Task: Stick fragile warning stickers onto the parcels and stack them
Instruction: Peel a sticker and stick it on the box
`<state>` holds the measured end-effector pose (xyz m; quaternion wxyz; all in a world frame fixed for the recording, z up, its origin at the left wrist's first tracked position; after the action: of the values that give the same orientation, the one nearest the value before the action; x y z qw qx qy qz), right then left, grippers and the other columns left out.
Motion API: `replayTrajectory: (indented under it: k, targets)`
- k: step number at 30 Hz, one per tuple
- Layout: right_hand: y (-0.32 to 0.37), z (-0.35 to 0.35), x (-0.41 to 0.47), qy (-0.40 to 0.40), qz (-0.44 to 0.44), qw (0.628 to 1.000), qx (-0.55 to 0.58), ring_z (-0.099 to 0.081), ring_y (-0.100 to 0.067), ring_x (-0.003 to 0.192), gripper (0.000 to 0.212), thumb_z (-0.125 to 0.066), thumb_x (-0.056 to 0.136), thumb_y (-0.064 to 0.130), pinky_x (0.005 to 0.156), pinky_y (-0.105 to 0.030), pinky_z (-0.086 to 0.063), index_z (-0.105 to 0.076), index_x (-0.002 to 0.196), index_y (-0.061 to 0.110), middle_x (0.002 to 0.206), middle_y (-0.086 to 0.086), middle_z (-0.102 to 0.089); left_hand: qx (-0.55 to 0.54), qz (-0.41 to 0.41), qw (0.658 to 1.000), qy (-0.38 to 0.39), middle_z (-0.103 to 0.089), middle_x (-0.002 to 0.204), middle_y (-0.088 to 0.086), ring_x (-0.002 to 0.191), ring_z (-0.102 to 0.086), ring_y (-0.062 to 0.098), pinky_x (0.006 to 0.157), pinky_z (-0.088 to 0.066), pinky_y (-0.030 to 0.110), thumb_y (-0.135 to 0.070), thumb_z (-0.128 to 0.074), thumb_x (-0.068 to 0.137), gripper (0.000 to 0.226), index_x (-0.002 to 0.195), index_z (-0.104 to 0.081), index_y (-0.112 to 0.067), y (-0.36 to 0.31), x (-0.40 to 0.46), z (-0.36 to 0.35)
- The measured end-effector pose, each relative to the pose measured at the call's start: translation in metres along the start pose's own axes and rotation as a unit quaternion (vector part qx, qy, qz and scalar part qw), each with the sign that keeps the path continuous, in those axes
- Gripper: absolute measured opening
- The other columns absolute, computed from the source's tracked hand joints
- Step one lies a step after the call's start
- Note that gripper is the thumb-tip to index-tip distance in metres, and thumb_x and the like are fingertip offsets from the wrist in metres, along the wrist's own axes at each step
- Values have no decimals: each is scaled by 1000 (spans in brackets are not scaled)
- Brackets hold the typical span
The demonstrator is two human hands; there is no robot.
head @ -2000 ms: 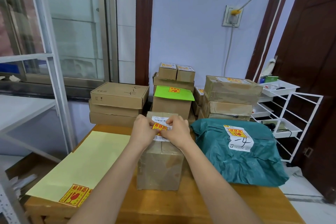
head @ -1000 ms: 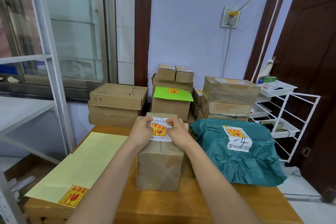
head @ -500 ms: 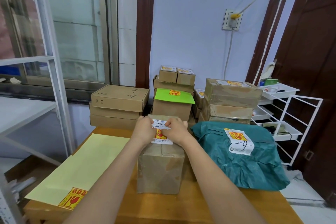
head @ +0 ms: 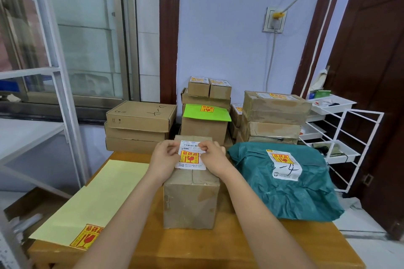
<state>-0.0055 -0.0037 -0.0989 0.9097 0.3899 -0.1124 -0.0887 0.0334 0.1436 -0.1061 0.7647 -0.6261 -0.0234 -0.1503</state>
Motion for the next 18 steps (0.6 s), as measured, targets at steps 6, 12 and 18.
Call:
replayTrajectory:
  k: [6, 12, 18]
  targets:
    - [-9, 9, -23, -60, 28, 990, 128, -42, -13, 123, 38, -53, 92, 5, 97, -19, -32, -54, 128, 17, 128, 2, -43, -168, 99, 981, -10, -54, 130, 3, 113, -56, 18, 90, -49, 34, -21, -62, 91, 40, 130, -51, -19, 37, -26, 8]
    - [-22, 6, -50, -56, -14, 959, 278, -53, -7, 112, 37, -52, 93, 13, 91, -22, -48, -52, 127, 29, 128, 7, -52, -286, 147, 947, 0, -65, 115, 4, 99, -63, 16, 69, -47, 28, -33, -51, 96, 35, 129, -53, -25, 48, -44, -7]
    - [-33, -14, -67, -1, -68, 919, 389, -63, -6, 95, 31, -48, 97, 18, 64, -13, -50, -54, 125, 30, 108, 10, -66, -326, 175, 929, 31, -69, 106, 2, 97, -64, 20, 69, -48, 32, -43, -45, 96, 33, 125, -57, -33, 45, -55, -17]
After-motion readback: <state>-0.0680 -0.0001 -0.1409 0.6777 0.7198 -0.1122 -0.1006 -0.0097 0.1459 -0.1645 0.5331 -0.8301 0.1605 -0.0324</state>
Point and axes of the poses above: each hand's wrist, its own x-axis towards the middle knuckle, its own z-axis out of the back of the hand, y = z × x, the point moved 7 cm from there along x, towards the middle knuckle
